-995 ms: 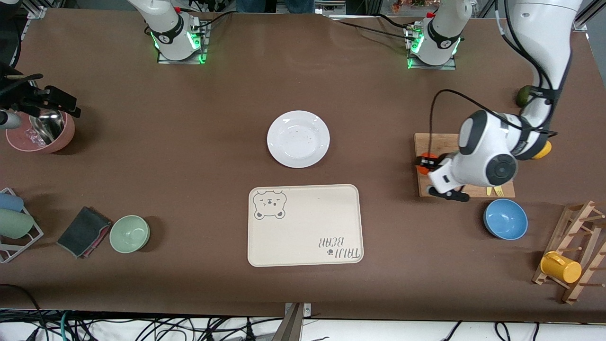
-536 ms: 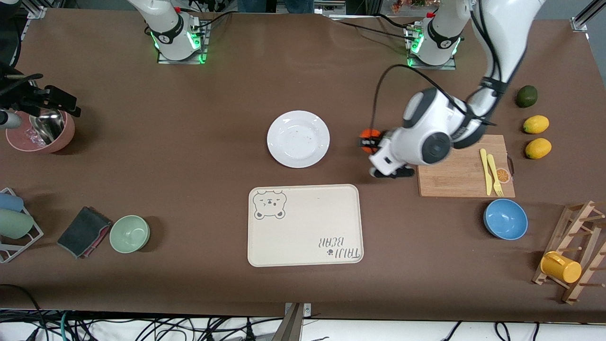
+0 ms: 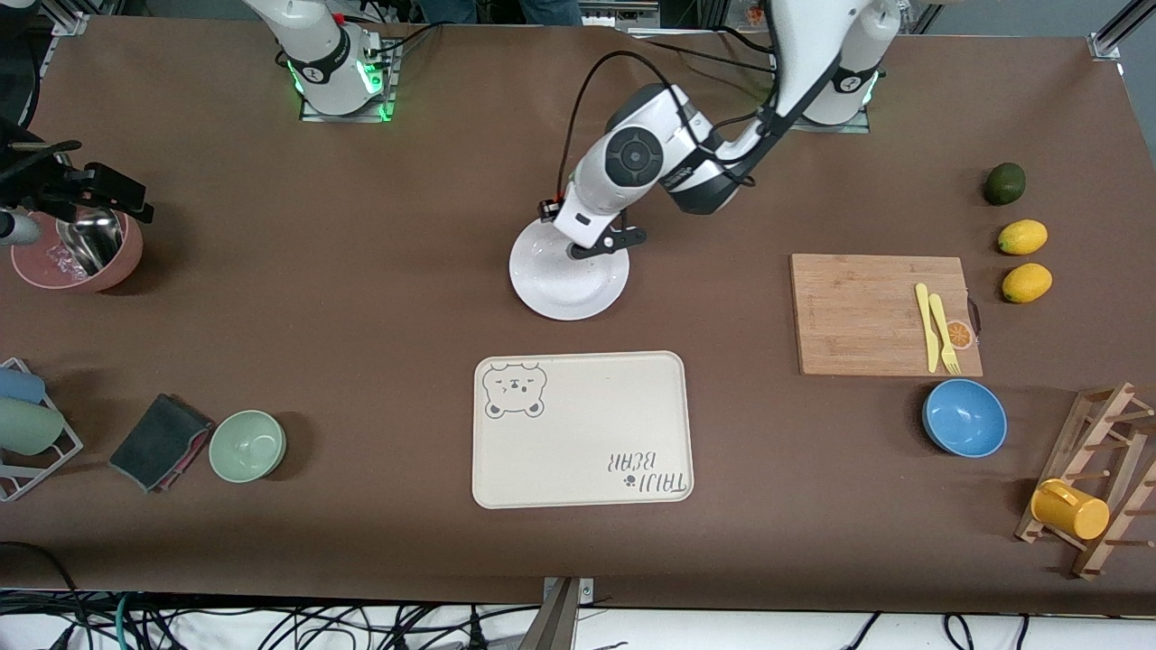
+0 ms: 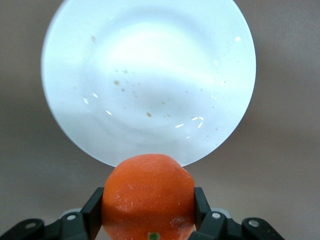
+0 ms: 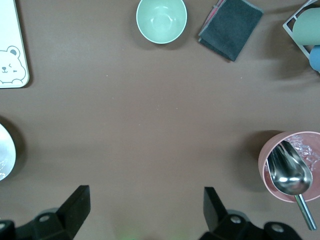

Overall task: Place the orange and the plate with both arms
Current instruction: 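Lift the orange with the left gripper and carry it over the plate, then lower the orange onto the white plate and open the left gripper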

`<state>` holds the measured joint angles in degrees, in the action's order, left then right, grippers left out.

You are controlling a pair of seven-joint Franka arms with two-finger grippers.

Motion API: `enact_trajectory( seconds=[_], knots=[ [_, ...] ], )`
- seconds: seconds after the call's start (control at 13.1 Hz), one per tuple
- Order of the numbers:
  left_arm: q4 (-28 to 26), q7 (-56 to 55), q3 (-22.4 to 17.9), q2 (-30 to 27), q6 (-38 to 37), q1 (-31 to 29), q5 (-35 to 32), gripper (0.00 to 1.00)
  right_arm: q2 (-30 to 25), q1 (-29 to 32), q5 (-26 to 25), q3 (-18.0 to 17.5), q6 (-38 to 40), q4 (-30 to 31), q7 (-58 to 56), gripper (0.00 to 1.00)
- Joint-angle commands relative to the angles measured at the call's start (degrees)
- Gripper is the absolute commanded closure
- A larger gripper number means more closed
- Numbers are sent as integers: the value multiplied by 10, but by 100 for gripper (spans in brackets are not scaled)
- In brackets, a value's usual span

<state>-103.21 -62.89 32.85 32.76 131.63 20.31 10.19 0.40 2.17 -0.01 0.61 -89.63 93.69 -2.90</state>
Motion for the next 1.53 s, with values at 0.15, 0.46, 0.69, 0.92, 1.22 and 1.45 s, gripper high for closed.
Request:
enact_trajectory(
  seconds=[0.15,0.46,0.69,0.92,1.22,1.45],
  knots=[
    [13,-12,-14,62,67,14,-19,100,-11,2,0,-3,6,7,7,0],
    [28,-7,-39,97,107,14,-73,100,-4,2,2,-2,24,7,8,0],
    [39,-5,-51,101,107,13,-74,91,23,2,4,-3,59,8,8,0],
    [38,-16,-51,105,115,6,-66,0,52,-1,8,-4,76,11,7,0],
    [95,-25,-38,40,-57,-18,-15,0,102,-28,120,-9,121,22,10,0],
    [237,-10,-36,37,-297,-69,-12,0,129,-35,250,-9,115,66,10,0]
  ],
)
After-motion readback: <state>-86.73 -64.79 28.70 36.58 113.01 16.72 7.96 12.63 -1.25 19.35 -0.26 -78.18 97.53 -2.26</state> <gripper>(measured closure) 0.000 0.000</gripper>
